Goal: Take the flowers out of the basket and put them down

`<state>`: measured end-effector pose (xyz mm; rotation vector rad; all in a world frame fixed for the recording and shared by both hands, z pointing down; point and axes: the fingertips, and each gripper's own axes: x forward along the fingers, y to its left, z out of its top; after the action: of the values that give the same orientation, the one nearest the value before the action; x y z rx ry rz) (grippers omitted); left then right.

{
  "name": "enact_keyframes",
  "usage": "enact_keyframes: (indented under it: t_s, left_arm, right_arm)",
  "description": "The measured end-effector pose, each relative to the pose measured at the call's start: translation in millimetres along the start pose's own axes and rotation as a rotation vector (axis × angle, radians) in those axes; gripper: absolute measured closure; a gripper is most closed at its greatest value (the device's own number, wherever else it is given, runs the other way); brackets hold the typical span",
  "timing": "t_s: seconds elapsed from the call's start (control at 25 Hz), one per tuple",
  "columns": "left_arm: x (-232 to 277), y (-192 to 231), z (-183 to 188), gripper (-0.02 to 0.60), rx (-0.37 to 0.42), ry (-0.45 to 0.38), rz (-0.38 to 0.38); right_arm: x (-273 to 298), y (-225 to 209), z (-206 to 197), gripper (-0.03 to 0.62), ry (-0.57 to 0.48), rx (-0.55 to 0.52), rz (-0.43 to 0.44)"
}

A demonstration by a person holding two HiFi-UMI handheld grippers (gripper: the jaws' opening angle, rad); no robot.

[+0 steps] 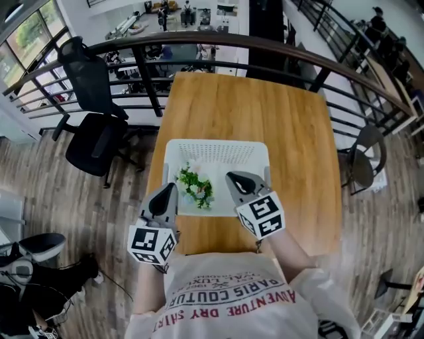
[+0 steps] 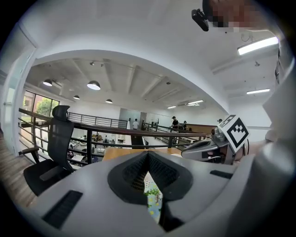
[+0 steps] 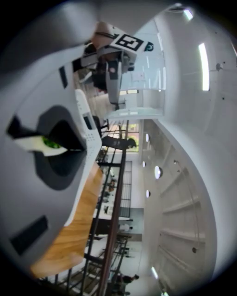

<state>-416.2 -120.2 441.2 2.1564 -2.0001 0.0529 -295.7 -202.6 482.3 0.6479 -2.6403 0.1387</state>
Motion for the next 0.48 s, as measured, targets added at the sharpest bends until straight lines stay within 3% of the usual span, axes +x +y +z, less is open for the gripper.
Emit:
enact_keyframes:
  t_s: [0.16, 0.32, 0.48]
  left_arm:
    - [18, 23, -10, 0.555, -0.004, 0.02, -0.059]
    - [27, 40, -19, 0.555, -0.038, 0.044, -0.093]
    - [35, 58, -22, 0.555, -0.069, 0.049, -0.114]
  right_arm:
    - [36, -5, -24, 0.565, 0.138, 0.009, -0.004]
    - [61, -1, -63, 0.563, 0.351, 0.051, 0.065]
    - [84, -7, -107, 0.563, 0.531, 0.121, 0.069]
